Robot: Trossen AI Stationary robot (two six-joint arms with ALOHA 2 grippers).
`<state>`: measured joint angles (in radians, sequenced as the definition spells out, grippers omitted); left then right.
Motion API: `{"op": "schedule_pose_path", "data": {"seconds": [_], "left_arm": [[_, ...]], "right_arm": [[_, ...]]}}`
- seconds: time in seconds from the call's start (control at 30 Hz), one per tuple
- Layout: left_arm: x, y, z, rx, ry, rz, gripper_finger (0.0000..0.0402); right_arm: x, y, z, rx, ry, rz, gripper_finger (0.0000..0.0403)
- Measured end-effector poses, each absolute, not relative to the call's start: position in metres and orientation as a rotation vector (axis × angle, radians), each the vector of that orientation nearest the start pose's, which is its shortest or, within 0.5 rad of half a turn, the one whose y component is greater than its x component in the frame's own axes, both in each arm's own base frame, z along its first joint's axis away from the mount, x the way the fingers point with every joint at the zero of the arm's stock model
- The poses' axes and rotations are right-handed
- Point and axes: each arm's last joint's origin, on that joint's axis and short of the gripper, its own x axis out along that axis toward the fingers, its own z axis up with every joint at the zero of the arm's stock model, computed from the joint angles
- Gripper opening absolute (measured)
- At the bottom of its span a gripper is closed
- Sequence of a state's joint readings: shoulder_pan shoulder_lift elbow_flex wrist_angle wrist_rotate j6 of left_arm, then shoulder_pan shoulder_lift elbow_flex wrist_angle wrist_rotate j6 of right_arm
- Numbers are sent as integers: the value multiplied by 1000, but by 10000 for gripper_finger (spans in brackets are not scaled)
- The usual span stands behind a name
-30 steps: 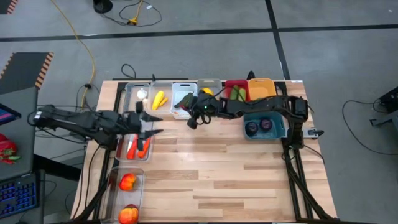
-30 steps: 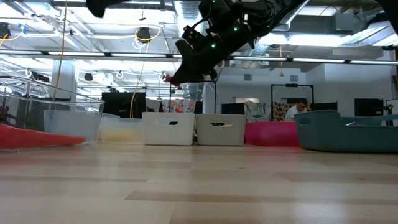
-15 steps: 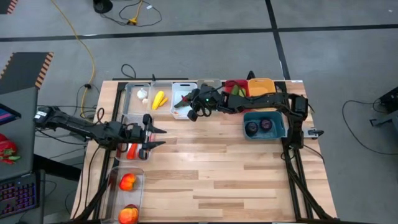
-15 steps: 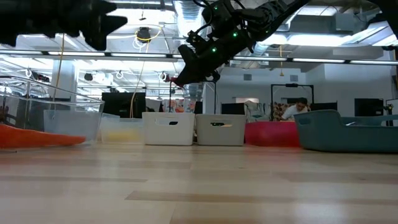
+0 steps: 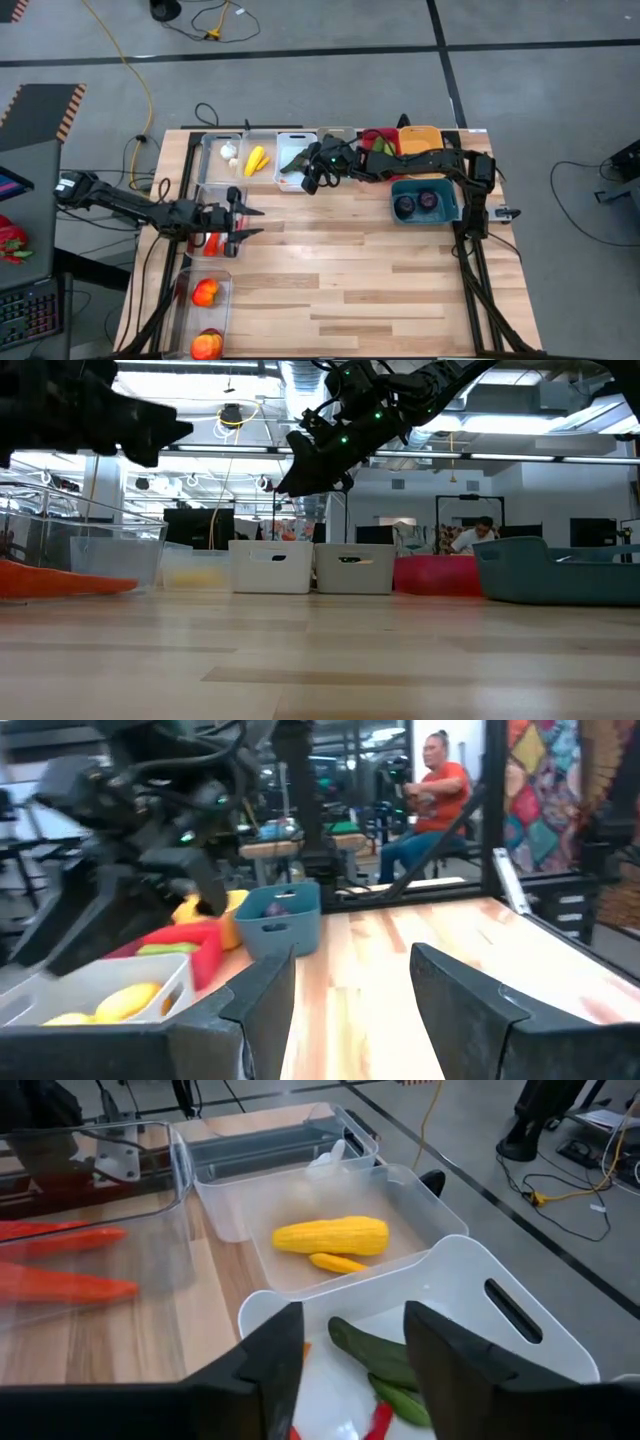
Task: Sort produce into baskets
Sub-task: Return to Home Position
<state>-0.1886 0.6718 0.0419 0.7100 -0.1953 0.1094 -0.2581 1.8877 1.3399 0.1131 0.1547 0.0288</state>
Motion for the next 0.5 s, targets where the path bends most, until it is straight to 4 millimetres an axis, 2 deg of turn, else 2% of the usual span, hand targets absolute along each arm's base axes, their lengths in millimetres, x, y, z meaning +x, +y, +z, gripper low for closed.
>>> {"op": "schedule_pose_path", "data": {"seconds": [0.07,0.3,0.4,0.5], "left_arm": [[137,-19,174,84,-85,49,187],[130,-16,177,107,-93,111,187],[126,-15,176,117,-76,117,187],[122,-14,172,103,-31,125,187]], "right_arm": [[415,-114,237,50,431,-412,210],[415,-113,241,48,429,-410,223],[413,-110,258,47,448,-405,221],[403,-107,289,43,491,-400,219]]}}
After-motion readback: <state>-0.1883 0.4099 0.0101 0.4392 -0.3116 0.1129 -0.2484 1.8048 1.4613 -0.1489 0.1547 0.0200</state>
